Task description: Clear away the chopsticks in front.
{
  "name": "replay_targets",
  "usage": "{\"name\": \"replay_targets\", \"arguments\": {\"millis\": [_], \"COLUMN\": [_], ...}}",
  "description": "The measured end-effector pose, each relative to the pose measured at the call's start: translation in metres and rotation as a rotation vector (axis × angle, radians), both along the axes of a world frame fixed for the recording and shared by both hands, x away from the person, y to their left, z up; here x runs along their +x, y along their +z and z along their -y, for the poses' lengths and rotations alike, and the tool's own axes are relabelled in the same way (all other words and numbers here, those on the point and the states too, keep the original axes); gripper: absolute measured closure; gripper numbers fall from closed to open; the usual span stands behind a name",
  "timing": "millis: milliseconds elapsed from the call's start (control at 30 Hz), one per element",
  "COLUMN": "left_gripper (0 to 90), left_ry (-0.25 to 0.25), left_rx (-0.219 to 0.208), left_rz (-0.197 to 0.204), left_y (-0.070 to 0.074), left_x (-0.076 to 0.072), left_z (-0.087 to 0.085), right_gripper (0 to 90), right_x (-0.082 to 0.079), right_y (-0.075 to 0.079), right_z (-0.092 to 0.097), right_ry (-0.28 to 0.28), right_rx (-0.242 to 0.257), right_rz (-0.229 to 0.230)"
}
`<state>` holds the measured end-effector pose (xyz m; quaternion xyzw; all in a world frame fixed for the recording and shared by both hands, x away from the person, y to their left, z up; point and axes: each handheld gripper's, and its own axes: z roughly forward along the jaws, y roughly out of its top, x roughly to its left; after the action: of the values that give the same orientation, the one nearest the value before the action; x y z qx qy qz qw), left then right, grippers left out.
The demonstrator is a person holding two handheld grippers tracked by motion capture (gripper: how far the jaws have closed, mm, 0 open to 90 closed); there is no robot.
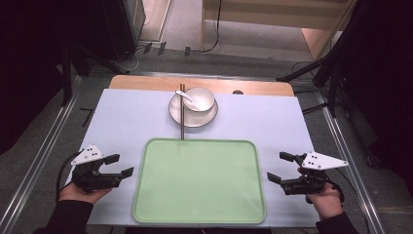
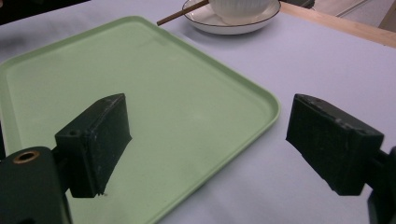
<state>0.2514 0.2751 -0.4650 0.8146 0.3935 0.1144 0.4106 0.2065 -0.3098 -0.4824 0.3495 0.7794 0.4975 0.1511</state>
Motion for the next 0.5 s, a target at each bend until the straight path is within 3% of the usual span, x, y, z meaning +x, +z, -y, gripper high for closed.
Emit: {"name": "replay_targets", "arguments": {"millis": [500], "left_gripper": [29.5], "left_ry": [-0.009], "left_rx": [-0.002], "left_rz": [-0.005], "left_y": [-0.003], "left_x": [0.0015], "left_z": [-0.0003], "right_gripper": [14.0], "right_x": [-0.0002], "right_y": [0.0002], "right_z": [0.0002], "right_ry": [0.0], "right_rx": [0.001], "right_rz": [0.0]}}
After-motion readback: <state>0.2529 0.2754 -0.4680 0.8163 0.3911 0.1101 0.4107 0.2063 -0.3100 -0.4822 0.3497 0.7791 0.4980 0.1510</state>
